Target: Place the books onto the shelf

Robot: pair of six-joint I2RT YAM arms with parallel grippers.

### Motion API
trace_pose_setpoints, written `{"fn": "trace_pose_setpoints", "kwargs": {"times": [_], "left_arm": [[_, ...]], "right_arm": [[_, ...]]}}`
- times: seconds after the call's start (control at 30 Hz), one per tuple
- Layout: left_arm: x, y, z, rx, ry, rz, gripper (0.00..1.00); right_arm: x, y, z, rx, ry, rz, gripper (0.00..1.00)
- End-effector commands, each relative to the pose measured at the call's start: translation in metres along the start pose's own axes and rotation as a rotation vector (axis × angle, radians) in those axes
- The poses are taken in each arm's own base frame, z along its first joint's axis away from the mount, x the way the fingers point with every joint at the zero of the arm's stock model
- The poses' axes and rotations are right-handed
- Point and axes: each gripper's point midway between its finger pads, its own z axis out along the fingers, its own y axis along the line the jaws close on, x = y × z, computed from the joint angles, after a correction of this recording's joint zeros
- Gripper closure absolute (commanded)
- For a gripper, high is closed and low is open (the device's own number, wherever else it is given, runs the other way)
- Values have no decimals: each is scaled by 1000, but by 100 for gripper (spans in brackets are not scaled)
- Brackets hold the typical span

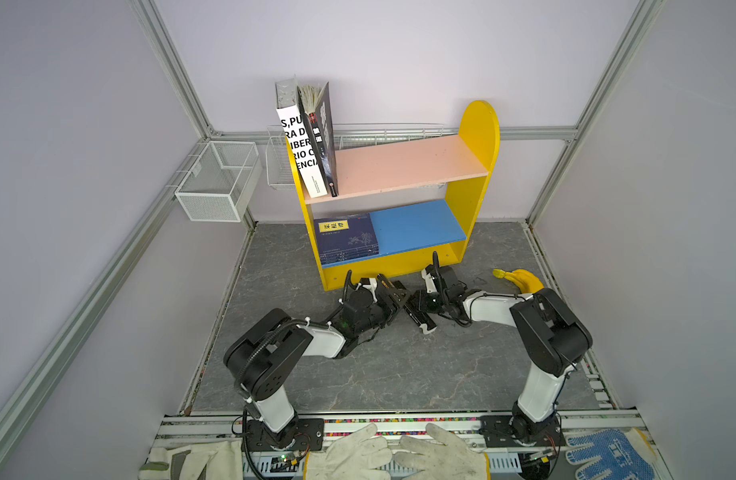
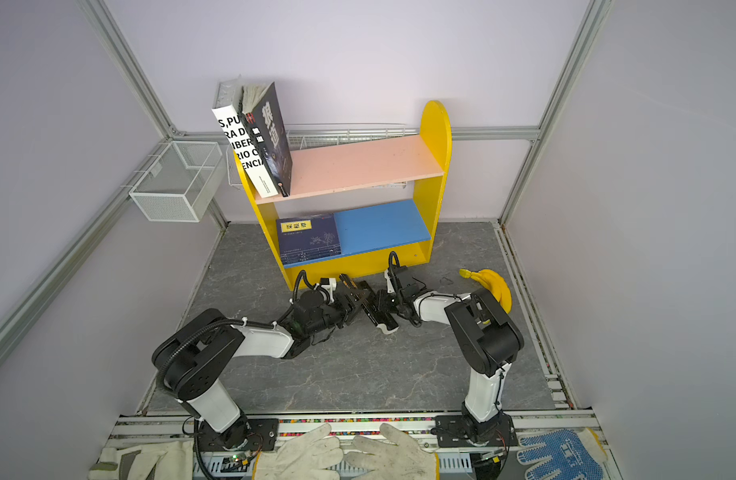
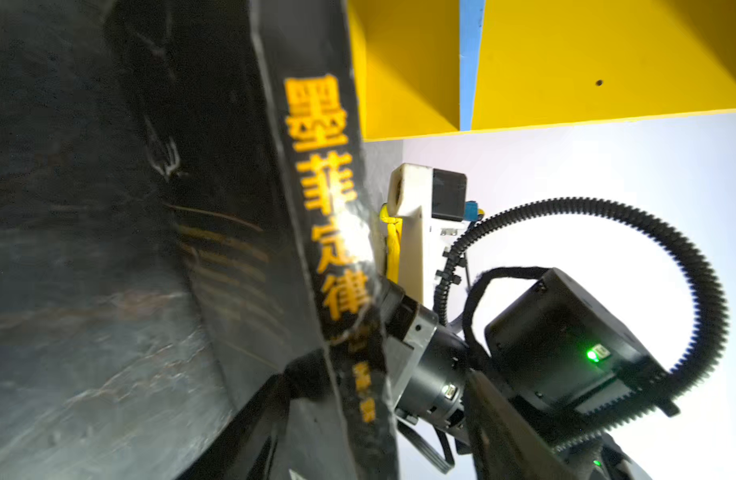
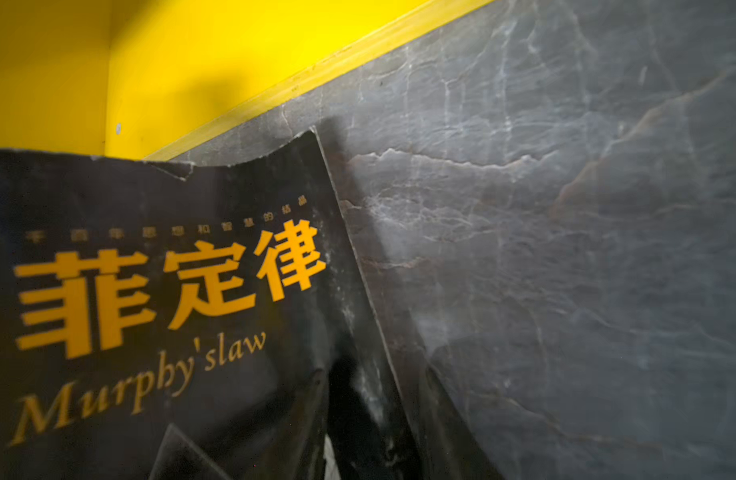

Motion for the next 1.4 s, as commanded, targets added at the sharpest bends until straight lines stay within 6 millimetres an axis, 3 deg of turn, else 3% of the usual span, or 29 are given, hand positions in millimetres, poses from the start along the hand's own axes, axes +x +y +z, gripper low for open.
{"fn": "trace_pose_setpoints", "kwargs": {"times": [0.0, 0.17, 0.3, 0.7, 0.83, 0.93, 1.0, 1.1, 1.17, 1.23, 1.37], "left_arm": [[6, -33, -7, 11, 30, 71, 32], [-2, -17, -30, -201, -9, 171, 37], [-8, -12, -41, -272, -28, 244, 43], [-7, 9, -28, -273, -26, 190, 58], [-5, 17, -26, -276, -17, 178, 71], [-3, 24, -26, -285, -10, 179, 86], [0, 27, -26, -299, 8, 190, 90], [1, 32, -31, -353, 33, 260, 99], [1, 32, -38, -390, 47, 316, 100], [-2, 25, -48, -430, 59, 397, 100], [-6, -16, -74, -482, 48, 644, 100]], "right_arm": [[127, -43, 2, 147, 413, 67, 62], [127, -42, 2, 145, 410, 73, 62], [121, -34, 1, 113, 400, 73, 62], [106, -8, -5, 14, 364, 97, 62], [99, -2, -7, -8, 365, 101, 60], [72, 15, -9, -77, 318, 113, 49], [57, 23, -14, -143, 287, 145, 45], [29, 31, -31, -234, 222, 189, 38], [10, 37, -48, -280, 170, 192, 28], [-7, 36, -68, -260, 110, 180, 9], [-36, 35, -115, -170, -30, 106, 1]]}}
